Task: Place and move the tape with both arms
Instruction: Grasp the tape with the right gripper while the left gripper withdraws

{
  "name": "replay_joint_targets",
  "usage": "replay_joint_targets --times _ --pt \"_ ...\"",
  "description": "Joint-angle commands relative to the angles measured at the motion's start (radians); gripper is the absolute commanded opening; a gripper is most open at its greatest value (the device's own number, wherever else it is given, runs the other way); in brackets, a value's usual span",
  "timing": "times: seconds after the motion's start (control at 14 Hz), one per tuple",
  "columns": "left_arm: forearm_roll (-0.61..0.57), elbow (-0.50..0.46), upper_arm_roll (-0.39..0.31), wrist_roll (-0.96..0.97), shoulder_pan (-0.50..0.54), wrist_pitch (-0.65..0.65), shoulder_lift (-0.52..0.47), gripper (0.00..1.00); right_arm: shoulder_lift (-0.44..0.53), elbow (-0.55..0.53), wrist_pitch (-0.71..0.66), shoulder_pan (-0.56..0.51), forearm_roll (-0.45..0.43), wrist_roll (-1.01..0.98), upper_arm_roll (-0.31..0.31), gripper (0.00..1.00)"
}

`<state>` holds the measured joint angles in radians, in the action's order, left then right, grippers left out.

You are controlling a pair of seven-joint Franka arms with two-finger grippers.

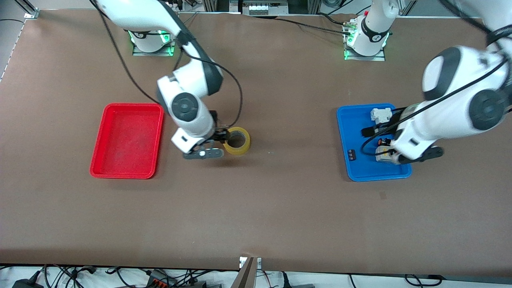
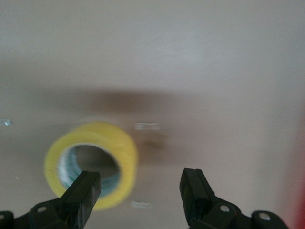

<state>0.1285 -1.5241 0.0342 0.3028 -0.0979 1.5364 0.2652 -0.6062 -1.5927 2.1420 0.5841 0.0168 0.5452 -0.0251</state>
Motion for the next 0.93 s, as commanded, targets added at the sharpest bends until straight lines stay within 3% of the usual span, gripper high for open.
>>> replay_joint_targets --times 0.0,0.5,0.79,0.86 --pt "-0.076 -0.082 0.013 -0.141 0.062 -0.054 -0.142 1.0 -0.042 0.014 0.033 0.019 0.0 0.053 0.01 1.0" --pt "-0.151 -0.039 0.024 -0.448 0.168 -0.101 -0.253 1.0 -0.101 0.014 0.045 0.031 -0.011 0.055 0.01 0.95" --pt "-0.156 -0.039 0.027 -0.462 0.172 0.046 -0.268 1.0 -0.106 0.014 0.045 0.042 -0.008 0.067 0.01 0.94" --pt "-0.173 -0.039 0.03 -0.461 0.17 0.057 -0.271 1.0 -0.107 0.014 0.045 0.042 -0.009 0.065 0.01 0.77"
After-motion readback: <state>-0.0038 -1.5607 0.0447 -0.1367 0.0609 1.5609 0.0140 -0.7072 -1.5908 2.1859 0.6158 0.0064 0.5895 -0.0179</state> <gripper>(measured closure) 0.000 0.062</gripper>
